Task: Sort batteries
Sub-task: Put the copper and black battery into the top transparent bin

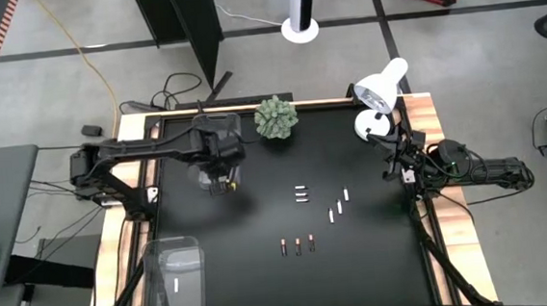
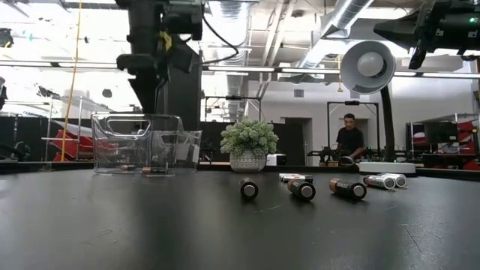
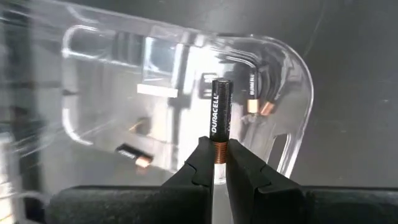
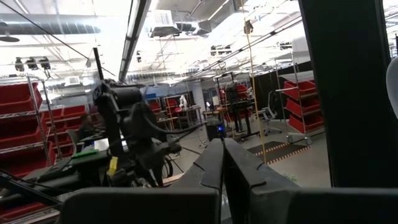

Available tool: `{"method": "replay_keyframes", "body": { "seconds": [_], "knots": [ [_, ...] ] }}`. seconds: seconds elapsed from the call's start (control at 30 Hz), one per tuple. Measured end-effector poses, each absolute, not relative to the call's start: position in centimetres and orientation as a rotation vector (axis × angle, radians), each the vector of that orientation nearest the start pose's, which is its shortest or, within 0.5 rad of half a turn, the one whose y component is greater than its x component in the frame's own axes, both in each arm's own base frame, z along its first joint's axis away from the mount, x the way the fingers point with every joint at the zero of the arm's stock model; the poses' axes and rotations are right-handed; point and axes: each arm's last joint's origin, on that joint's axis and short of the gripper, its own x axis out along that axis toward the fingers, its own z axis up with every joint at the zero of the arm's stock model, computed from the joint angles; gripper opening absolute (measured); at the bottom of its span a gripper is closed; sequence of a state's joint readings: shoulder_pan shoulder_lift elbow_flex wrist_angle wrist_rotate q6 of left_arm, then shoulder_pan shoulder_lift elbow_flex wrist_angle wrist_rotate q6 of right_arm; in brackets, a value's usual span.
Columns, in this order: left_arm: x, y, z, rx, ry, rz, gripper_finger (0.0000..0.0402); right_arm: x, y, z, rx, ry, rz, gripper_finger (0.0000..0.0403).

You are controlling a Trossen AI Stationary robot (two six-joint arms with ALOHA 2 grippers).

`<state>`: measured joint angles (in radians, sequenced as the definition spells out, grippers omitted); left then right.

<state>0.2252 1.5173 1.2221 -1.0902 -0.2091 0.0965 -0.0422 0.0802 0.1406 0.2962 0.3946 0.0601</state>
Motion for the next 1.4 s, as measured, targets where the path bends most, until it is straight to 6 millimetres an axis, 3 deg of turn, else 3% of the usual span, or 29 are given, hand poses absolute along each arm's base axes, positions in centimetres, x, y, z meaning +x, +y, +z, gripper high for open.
{"method": "replay_keyframes", "body": {
  "seconds": [0.23, 0.53, 0.87, 1.1, 1.4],
  "knots": [
    [26.6, 7.4, 24.5, 0.037, 1.408, 0.150, 0.0013, 8.6, -1.5, 23.2, 0.122, -0.367, -0.421, 0.0031],
    [26.6, 7.4, 24.5, 0.046, 1.403, 0.114, 0.0021, 8.6, -1.5, 23.2, 0.118, -0.367, -0.422, 0.0031],
    [26.7, 7.2, 24.5, 0.081, 1.407, 0.082, 0.0087, 8.6, -1.5, 23.2, 0.117, -0.366, -0.422, 0.0031],
    [26.6, 7.1, 24.5, 0.083, 1.415, 0.083, 0.0108, 8.6, -1.5, 23.2, 0.117, -0.366, -0.422, 0.0031],
    [27.9, 6.6, 27.3, 0.149, 1.315, 0.133, 0.0109, 8.6, -1.5, 23.2, 0.117, -0.366, -0.422, 0.0031]
  ]
}}
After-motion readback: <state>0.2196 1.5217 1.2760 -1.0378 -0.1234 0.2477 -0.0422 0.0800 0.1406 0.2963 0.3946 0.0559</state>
